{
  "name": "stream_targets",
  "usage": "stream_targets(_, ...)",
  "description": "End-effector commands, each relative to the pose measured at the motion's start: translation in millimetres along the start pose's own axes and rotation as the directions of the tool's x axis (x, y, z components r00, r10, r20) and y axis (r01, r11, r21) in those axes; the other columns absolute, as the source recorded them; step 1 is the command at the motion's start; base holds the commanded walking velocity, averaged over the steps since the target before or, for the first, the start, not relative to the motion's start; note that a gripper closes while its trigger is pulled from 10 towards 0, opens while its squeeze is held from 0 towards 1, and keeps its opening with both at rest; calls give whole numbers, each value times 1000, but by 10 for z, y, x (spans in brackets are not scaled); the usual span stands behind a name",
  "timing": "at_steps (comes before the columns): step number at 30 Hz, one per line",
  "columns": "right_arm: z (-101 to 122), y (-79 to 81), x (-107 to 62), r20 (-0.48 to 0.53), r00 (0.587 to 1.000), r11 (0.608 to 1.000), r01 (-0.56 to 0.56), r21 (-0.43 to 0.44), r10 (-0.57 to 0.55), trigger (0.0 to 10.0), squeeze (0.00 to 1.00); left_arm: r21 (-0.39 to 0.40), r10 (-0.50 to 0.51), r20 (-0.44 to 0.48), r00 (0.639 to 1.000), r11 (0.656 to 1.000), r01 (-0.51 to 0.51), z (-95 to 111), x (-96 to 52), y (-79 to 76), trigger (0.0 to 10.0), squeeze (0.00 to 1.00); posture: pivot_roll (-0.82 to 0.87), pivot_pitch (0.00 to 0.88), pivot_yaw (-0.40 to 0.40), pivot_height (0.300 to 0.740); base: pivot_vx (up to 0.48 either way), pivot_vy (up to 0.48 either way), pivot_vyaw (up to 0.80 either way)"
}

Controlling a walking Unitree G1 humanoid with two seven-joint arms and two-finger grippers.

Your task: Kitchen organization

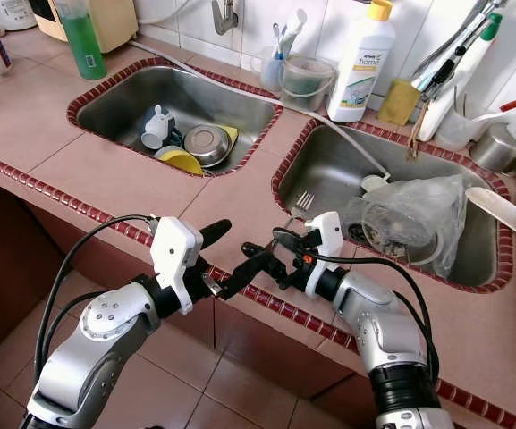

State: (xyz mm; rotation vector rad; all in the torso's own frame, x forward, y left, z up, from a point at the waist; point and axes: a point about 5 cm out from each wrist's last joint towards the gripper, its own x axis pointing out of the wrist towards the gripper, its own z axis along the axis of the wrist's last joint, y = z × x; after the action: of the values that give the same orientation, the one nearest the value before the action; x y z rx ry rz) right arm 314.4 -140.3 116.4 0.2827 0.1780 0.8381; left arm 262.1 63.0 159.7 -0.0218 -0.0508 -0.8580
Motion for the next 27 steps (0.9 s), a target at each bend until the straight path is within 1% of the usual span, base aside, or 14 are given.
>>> stream_targets(1,-194,5,-41,-68,998,997,22,68,-17,10000,0,-4,-7,4,1000,1000,7,16,13,-33,10000,0,-57,177,-61,740,0,0,0)
stream_targets(3,-219,2,-47,-73,997,997,26,73,-20,10000,0,-4,-7,4,1000,1000,7,16,13,-33,10000,0,-57,177,-61,740,0,0,0)
stream_targets(5,-240,5,-54,-79,997,995,29,97,-22,10000,0,-5,-7,5,1000,1000,7,17,13,-34,10000,0,-57,177,-61,740,0,0,0)
stream_targets(15,-223,29,-50,-82,997,995,19,97,-11,10000,0,-7,-7,5,1000,1000,7,21,14,-29,10000,0,-59,182,-59,740,0,0,0)
stream_targets(27,-343,130,-51,-110,994,993,4,122,10,10000,0,-9,-2,4,1000,1000,2,23,14,-21,10000,0,-62,186,-60,740,0,0,0)
